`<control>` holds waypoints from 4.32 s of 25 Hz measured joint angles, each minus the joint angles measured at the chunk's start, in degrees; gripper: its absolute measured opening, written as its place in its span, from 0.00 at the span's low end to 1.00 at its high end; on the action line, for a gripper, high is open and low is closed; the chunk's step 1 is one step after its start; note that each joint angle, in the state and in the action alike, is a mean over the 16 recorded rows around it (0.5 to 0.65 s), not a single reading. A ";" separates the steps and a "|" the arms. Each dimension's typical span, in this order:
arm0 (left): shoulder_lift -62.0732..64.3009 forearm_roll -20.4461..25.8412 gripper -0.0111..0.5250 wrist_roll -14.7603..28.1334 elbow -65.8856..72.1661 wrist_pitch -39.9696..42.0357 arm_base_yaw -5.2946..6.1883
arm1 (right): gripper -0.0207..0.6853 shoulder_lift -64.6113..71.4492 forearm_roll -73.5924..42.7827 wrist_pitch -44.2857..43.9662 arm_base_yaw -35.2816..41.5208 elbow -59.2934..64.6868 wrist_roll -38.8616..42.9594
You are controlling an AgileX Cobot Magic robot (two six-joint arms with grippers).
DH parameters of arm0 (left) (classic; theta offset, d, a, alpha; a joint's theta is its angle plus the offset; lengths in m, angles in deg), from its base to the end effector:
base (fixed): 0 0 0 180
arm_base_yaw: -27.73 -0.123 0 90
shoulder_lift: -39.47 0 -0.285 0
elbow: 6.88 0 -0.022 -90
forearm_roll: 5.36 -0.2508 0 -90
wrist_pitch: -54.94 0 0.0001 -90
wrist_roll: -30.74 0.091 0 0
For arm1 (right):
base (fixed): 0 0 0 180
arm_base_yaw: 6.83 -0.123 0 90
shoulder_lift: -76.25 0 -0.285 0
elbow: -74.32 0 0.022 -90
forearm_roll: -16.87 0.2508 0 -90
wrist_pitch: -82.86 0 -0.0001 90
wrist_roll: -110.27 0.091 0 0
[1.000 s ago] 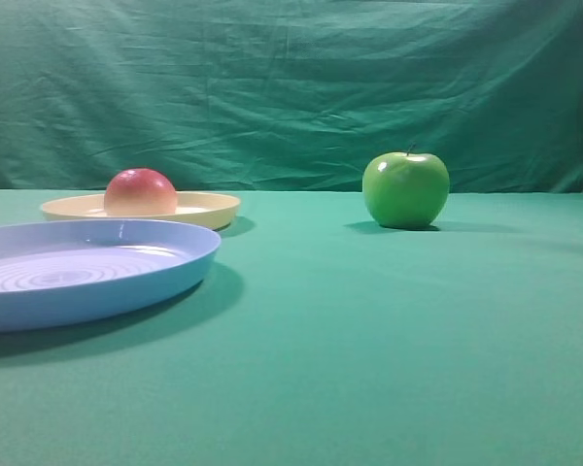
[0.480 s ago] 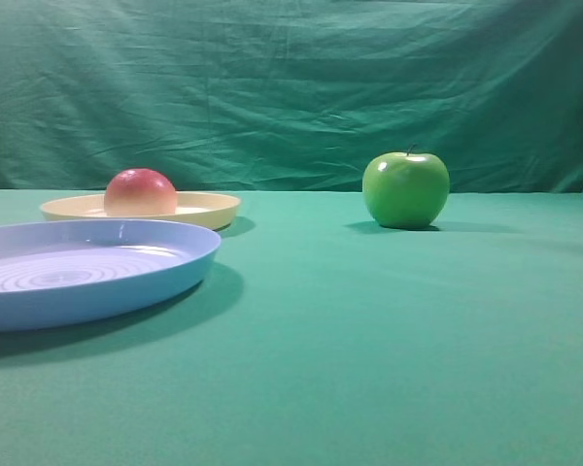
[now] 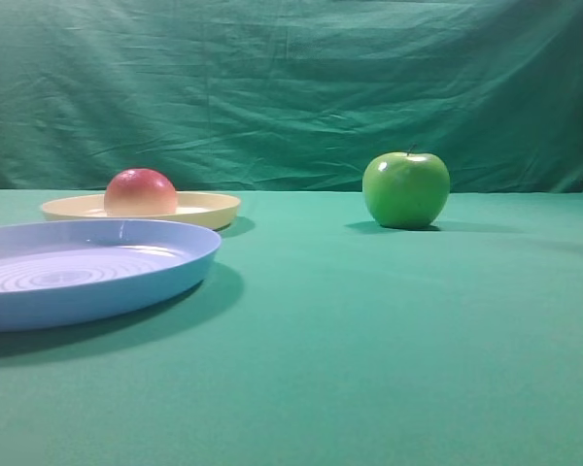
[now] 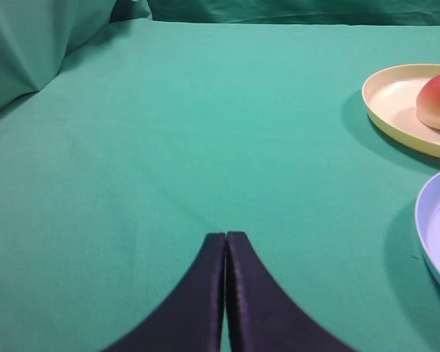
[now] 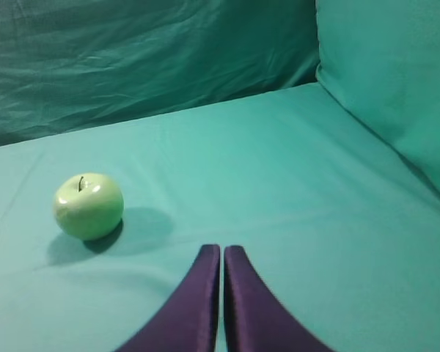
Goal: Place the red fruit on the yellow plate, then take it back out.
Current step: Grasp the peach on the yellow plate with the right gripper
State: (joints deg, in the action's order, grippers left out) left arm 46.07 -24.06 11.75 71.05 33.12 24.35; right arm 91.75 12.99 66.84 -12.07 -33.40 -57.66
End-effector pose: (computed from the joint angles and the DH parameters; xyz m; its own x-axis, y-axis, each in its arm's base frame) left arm 0.0508 0.0139 0.1776 -0.2586 -0.0421 -0.9651 -0.1803 0.9836 0.0054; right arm 0.0634 0.0041 0.2091 -0.2451 0.1232 -0.9617 -0.0381 0.9899 0.1365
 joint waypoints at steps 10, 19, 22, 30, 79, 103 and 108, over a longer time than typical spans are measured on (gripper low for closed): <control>0.00 0.00 0.02 0.00 0.00 0.00 0.00 | 0.03 -8.06 0.00 -2.91 0.95 6.36 -1.70; 0.00 0.00 0.02 0.00 0.00 0.00 0.00 | 0.03 -8.35 0.02 -5.83 1.13 6.47 -7.28; 0.00 0.00 0.02 0.00 0.00 0.00 0.00 | 0.03 -8.35 0.08 -6.00 1.13 6.45 -9.09; 0.00 0.00 0.02 0.00 0.00 0.00 0.00 | 0.03 -8.35 1.08 -6.24 1.08 6.40 -11.61; 0.00 0.00 0.02 0.12 0.00 0.00 0.00 | 0.03 50.23 9.78 -8.11 -22.45 -44.24 -19.32; 0.00 0.00 0.02 0.12 0.00 0.00 0.00 | 0.03 104.13 26.42 -20.28 -32.27 -93.97 -44.40; 0.00 0.00 0.02 0.12 0.00 0.00 0.00 | 0.04 111.35 28.05 -20.52 -34.23 -100.63 -47.12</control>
State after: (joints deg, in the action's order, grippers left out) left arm 46.07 -24.06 11.86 71.05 33.12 24.35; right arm 203.10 41.04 46.32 -46.30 -134.04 -104.78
